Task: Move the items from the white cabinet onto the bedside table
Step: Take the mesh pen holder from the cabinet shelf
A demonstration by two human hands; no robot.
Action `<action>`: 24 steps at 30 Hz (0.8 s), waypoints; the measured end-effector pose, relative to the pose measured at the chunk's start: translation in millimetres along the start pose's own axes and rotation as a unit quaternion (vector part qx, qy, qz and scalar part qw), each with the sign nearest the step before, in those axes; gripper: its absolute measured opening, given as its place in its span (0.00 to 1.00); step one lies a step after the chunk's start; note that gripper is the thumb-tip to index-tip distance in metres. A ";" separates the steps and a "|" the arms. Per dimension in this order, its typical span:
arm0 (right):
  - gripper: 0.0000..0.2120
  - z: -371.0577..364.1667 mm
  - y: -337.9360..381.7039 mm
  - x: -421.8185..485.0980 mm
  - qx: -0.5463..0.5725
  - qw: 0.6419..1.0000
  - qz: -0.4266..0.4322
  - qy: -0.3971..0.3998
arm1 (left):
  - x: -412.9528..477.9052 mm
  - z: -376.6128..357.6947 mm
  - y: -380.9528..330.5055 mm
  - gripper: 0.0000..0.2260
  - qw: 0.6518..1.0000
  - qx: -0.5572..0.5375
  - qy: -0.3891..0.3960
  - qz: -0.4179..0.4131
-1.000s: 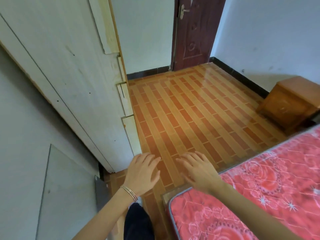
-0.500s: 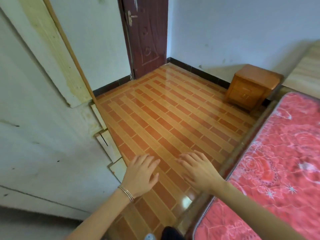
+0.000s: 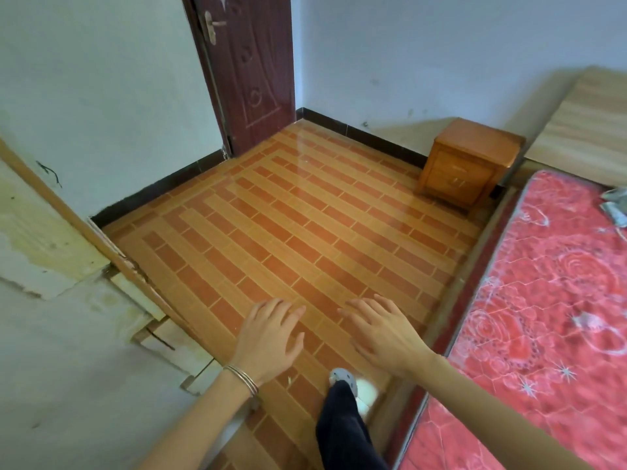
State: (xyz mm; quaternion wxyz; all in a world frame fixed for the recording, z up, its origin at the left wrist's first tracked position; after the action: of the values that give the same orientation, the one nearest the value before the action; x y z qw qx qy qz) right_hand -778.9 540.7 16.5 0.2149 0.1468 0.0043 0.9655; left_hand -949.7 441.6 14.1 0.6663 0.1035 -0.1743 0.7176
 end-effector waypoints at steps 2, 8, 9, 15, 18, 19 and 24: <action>0.23 -7.1 -21.1 21.3 0.003 1.000 0.006 0.002 | 24.9 -6.2 11.5 0.21 1.000 0.007 -0.009 0.010; 0.23 -12.3 -116.7 114.0 -0.016 0.999 0.034 0.003 | 134.8 -38.0 43.6 0.21 0.999 0.023 -0.014 0.039; 0.23 -9.5 -132.3 130.9 -0.013 0.999 0.043 -0.001 | 155.3 -41.9 45.4 0.22 0.999 0.023 -0.018 0.038; 0.23 -3.6 -212.0 221.9 -0.017 0.995 0.101 -0.002 | 253.8 -54.4 59.3 0.21 0.996 0.046 -0.046 0.054; 0.22 -14.7 -231.0 254.7 -0.002 0.991 0.133 0.000 | 277.5 -68.6 73.7 0.19 0.996 0.057 -0.033 0.059; 0.22 -20.1 -235.0 264.3 -0.002 0.990 0.141 0.003 | 284.0 -72.9 79.4 0.19 0.995 0.063 -0.029 0.066; 0.22 -46.1 -246.4 326.3 0.014 0.982 0.186 0.013 | 313.3 -93.9 123.6 0.21 0.991 0.076 -0.005 0.106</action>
State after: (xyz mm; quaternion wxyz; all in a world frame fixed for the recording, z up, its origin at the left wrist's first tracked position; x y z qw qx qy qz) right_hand -972.2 902.6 46.7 0.0297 0.1355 -0.0069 0.9903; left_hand -1092.9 760.0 33.4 0.5758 0.1381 -0.1326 0.7949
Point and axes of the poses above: each hand's wrist, its own x-axis towards the middle knuckle, its own z-axis out of the back of the hand, y = z × x, the point moved 5 cm from there along x, towards the middle knuckle, and after that the axes turned 12 degrees about -y, right-handed, at the moved point
